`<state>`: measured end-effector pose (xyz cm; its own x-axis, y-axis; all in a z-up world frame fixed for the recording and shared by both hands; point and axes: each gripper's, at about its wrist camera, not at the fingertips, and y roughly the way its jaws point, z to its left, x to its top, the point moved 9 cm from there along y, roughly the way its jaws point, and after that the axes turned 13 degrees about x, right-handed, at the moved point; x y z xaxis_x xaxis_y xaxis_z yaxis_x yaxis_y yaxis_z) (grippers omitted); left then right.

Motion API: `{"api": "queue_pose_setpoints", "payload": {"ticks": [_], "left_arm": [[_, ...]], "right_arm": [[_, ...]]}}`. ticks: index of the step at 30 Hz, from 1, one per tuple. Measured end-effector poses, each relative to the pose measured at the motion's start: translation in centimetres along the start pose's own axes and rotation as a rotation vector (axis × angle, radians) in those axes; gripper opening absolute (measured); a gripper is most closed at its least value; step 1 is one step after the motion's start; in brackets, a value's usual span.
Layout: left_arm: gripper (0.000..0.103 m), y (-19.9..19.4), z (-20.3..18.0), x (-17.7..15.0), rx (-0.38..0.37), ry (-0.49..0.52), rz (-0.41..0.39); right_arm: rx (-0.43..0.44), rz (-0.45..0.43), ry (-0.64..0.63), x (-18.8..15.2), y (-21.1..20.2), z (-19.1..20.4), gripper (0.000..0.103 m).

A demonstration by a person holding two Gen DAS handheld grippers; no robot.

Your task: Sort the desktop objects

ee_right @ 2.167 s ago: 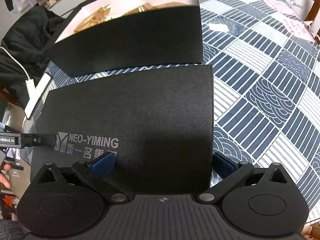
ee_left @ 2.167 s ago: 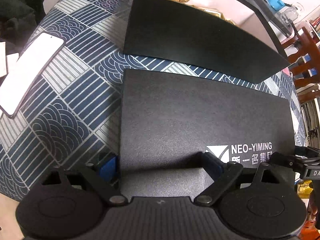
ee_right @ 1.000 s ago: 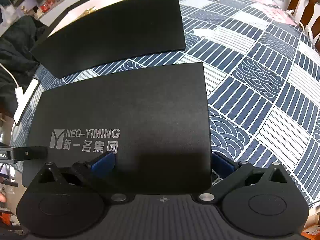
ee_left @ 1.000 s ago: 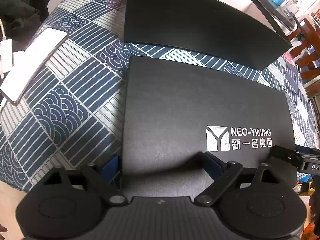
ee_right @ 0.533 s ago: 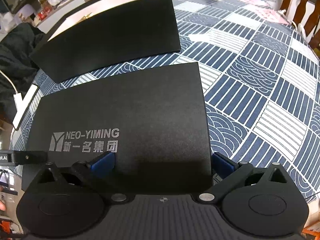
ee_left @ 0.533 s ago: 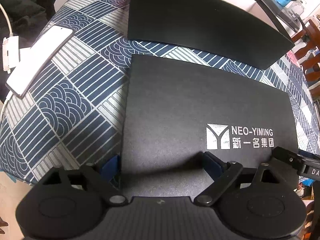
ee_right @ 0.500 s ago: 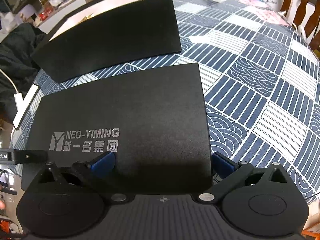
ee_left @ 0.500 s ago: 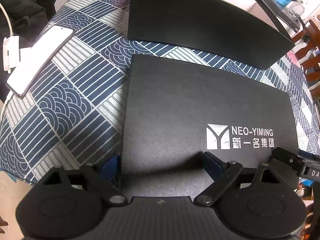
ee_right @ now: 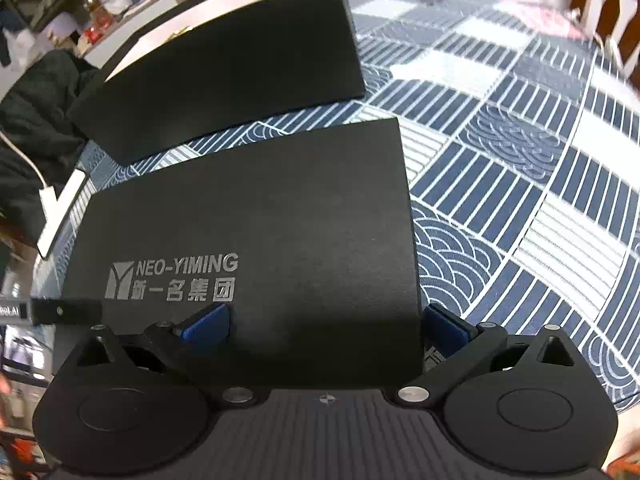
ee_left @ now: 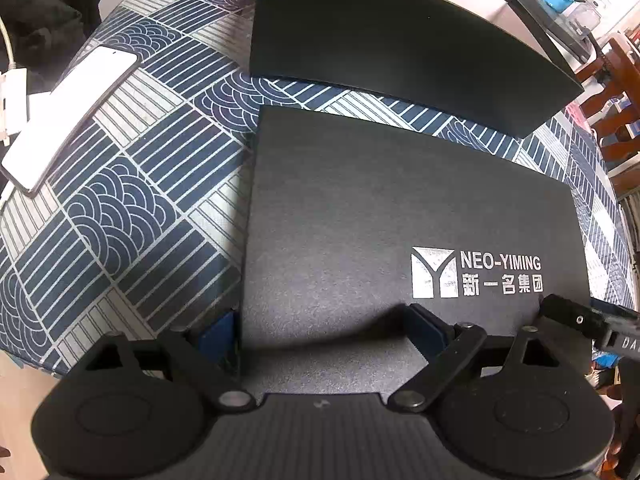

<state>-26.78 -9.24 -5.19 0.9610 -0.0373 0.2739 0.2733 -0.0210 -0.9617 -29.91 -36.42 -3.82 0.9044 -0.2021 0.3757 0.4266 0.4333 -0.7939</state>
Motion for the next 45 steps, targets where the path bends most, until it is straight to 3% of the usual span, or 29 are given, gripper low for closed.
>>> {"api": "queue_pose_setpoints", "payload": {"ticks": [3,12,24,36,45], "left_arm": [[0.103,-0.1,0.1,-0.1,-0.006,0.001,-0.023],[0.103,-0.4,0.4,-0.6,-0.014,-0.044,-0.110],[0.103,-0.5,-0.3,0.0,0.024,-0.054,-0.030],[0.103,-3.1,-1.1,1.1,0.053,-0.044,-0.059],[0.103,-1.3,-2.2,0.8,0.042,-0.040,-0.057]], "right_arm": [[0.021,0.010,0.053,0.2,0.2,-0.5,0.103],[0.033,0.020,0.020,0.5,0.4,-0.4,0.103],[0.001,0.098,-0.057,1.0,0.4,0.5,0.103],[0.063,0.103,-0.095,1.9,-2.0,1.0,0.103],[0.046,0.134,-0.109,1.7,-0.9,-0.9,0.103]]}}
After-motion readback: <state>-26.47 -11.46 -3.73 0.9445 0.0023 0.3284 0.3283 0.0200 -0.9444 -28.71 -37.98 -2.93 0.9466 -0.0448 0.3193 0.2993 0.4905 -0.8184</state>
